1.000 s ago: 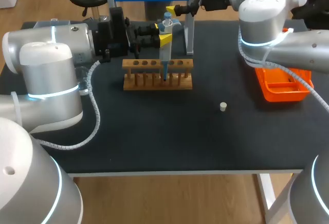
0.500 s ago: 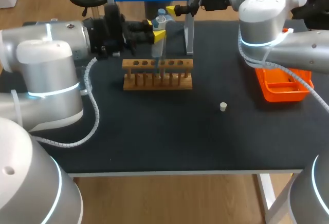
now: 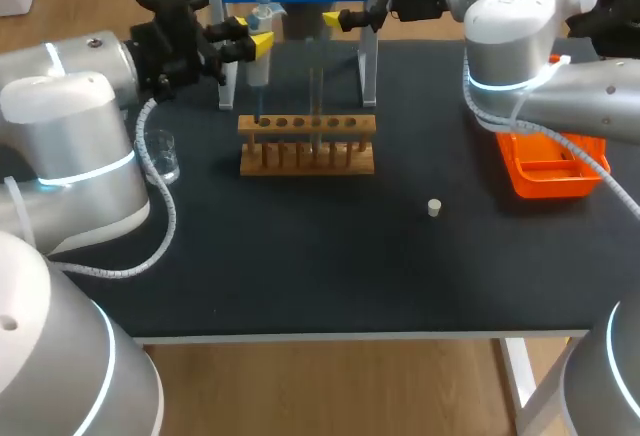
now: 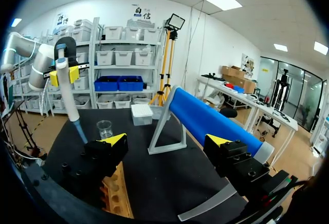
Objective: Invert the test tube, pick up the pipette, mount the tip to pipette, aspirate from beaker and dispense into the tube, eject the tip, return the pipette, and cap with the stopper.
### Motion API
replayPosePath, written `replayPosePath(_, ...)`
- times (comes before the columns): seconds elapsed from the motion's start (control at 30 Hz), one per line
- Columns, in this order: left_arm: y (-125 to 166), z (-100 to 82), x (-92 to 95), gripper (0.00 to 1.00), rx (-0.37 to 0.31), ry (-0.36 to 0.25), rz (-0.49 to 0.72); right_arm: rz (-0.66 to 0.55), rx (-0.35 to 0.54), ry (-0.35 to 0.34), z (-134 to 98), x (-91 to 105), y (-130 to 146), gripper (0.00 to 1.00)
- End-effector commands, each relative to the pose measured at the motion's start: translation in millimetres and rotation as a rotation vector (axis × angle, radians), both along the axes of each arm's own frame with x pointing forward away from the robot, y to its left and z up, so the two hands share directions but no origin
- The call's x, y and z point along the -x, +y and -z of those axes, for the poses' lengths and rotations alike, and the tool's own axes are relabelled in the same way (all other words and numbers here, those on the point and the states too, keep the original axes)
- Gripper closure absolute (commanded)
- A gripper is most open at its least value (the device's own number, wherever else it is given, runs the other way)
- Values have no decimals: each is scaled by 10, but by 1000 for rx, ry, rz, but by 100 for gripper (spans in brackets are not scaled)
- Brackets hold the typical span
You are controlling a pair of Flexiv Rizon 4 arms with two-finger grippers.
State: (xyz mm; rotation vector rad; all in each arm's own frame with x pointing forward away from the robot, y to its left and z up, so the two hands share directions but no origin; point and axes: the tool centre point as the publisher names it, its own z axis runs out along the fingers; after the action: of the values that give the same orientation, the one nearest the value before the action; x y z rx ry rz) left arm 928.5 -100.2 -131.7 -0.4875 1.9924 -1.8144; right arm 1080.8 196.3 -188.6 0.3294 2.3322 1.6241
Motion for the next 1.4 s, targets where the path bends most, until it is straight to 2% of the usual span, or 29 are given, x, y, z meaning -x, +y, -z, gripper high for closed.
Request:
replayPosePath(0.03,90,13,-63,100,16,-16,-40,-2,2,2,-4,-7,-5,0)
replayPosePath(0.43,242,10,-472,100,34,-38,-162,-2,2,2,-4,-7,-5,0)
replayPosePath(0.9,293,54,-854,100,21,-3,-318,-2,2,2,-4,-7,-5,0)
replayPosePath(1.4,324,74,-1143,100,-3,50,-486,-2,2,2,-4,-7,-5,0)
